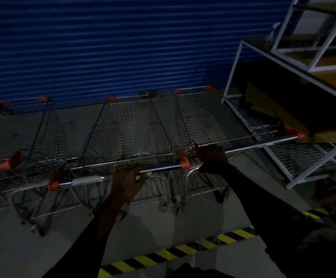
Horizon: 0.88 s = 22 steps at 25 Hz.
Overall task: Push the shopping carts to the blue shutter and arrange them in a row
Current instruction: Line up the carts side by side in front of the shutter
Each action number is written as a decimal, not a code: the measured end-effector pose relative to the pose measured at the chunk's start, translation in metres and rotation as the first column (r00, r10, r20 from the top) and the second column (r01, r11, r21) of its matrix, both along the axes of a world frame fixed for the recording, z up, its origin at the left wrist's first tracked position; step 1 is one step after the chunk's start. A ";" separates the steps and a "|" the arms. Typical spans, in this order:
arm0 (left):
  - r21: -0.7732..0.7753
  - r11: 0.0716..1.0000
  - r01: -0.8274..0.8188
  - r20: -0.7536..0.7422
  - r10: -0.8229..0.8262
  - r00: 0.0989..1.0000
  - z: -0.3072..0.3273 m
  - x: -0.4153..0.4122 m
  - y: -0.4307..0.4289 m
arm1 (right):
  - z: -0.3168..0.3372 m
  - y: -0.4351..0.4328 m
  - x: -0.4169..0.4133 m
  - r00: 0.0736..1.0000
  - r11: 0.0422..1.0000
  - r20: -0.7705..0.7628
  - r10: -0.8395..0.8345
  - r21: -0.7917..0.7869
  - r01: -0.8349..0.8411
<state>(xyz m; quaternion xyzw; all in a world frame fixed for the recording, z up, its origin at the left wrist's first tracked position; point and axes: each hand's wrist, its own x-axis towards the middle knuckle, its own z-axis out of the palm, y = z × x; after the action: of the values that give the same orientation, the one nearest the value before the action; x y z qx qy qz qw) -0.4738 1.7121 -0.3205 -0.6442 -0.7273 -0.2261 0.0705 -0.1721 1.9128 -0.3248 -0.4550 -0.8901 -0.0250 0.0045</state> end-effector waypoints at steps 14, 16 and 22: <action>-0.053 0.999 0.006 0.037 -0.004 0.999 -0.002 0.013 0.012 | -0.049 -0.005 -0.001 0.993 0.996 -0.080 0.086 0.020 -0.085; -0.057 0.998 0.000 0.031 0.001 1.000 -0.001 0.016 0.012 | -0.026 -0.023 -0.001 0.997 0.999 -0.077 0.021 -0.026 -0.023; -0.117 0.993 0.005 0.032 -0.001 0.999 0.002 0.018 0.014 | -0.003 -0.037 0.000 0.983 1.000 -0.183 0.019 0.011 -0.017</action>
<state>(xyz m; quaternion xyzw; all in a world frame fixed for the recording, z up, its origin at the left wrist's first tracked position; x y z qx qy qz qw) -0.4562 1.7257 -0.3183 -0.6446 -0.7393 -0.1936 0.0207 -0.1724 1.8755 -0.3279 -0.4472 -0.8899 0.0127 0.0889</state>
